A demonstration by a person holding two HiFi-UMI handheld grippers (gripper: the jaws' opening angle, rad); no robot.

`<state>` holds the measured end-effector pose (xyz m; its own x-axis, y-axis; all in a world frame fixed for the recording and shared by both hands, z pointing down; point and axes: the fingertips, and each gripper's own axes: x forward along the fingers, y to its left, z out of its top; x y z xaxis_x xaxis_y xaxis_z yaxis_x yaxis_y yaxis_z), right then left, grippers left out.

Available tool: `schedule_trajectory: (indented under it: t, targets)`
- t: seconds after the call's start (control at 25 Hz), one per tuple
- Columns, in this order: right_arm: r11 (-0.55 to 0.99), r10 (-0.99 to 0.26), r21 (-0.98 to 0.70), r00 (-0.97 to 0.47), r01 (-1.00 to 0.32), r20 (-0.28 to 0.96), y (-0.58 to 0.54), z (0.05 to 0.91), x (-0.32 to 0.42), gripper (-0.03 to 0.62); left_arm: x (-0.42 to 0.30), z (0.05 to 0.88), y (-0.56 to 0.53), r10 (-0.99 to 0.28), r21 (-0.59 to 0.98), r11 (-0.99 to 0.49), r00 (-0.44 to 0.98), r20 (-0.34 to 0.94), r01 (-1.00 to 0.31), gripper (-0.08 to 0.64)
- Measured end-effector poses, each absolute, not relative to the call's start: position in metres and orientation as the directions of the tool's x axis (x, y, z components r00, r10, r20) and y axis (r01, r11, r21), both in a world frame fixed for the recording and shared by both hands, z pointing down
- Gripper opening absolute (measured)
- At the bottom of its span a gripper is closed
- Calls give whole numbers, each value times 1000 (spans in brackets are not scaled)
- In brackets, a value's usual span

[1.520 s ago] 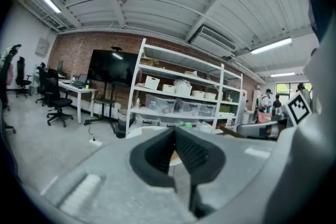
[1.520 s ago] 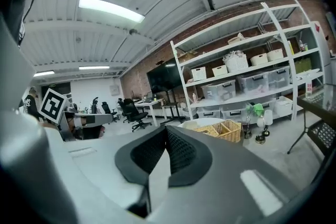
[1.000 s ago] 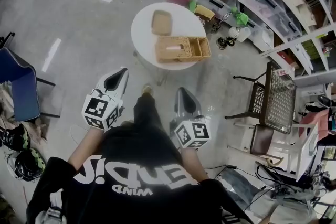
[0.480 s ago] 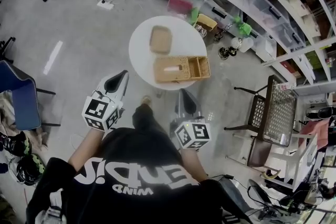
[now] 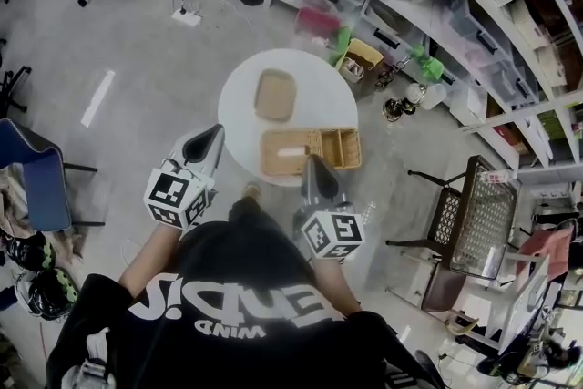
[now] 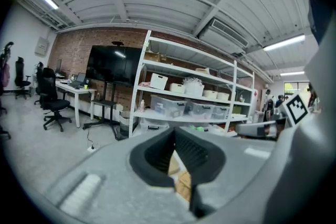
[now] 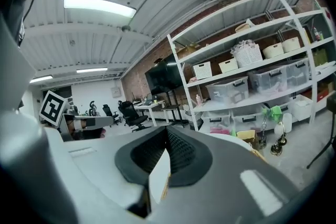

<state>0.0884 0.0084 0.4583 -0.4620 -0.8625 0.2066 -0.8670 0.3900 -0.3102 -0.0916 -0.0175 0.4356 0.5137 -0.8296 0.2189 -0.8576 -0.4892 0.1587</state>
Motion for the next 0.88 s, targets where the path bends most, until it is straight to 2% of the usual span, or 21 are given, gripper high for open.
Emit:
schedule_trajectory:
  t: [0.48, 0.88]
  targets:
    - [440, -827, -357, -527, -824, 197, -69, 469, 95, 0, -73, 444, -86, -844, 157, -448, 474, 250, -880, 2]
    - [422, -839, -363, -509, -831, 189, -93, 466, 91, 0, -74, 443, -115, -823, 159, -482, 507, 255, -862, 2]
